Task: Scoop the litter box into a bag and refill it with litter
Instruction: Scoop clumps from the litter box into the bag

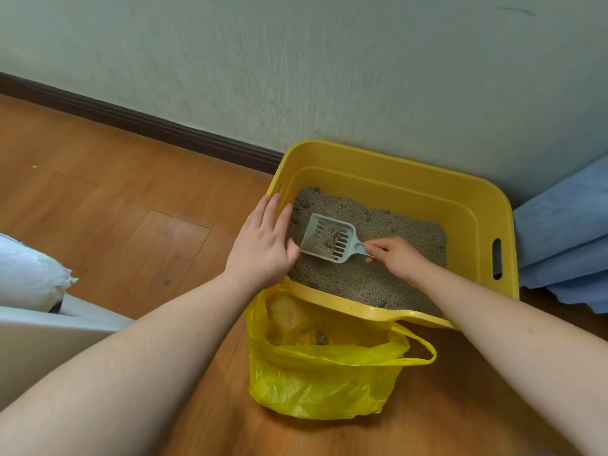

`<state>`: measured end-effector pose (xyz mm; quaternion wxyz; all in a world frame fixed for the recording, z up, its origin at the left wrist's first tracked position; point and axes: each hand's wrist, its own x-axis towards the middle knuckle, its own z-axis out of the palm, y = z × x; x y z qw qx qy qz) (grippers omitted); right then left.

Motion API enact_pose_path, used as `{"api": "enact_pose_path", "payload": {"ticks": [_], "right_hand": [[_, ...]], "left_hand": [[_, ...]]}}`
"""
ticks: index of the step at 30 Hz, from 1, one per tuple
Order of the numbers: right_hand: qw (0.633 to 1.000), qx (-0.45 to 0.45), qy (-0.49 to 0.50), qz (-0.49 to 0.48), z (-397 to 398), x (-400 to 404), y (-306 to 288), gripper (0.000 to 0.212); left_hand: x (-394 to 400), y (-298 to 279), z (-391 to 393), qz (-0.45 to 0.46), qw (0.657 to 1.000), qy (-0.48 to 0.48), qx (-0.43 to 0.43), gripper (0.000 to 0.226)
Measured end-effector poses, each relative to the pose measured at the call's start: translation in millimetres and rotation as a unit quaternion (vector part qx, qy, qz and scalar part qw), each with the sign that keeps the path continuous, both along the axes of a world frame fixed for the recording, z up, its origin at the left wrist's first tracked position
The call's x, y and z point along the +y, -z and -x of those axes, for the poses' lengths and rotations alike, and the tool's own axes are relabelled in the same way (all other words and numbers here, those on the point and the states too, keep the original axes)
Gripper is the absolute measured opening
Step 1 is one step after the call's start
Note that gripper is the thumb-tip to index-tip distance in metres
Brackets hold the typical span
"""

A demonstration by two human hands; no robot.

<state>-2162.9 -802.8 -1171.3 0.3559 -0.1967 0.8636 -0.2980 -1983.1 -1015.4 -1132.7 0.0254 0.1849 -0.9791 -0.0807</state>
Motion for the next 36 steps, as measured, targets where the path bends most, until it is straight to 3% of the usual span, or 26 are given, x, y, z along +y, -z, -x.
{"api": "enact_pose_path", "payload": {"ticks": [13, 26, 36], "right_hand": [[0.999, 0.010, 0.038, -0.029, -17, 40, -32, 0.025], [0.998, 0.015, -0.017, -0.051, -52, 56, -81, 0.024], [0.997, 0.038, 0.063, -0.005, -81, 77, -105, 0.023]], "left_hand": [[-2, 0, -2, -0.018, 1.000, 0.009, 0.004, 0.070], [-4, 3, -3, -0.021, 1.000, 0.017, 0.011, 0.069], [-3, -3, -5, -0.025, 0.999, 0.027, -0.008, 0.066]]}}
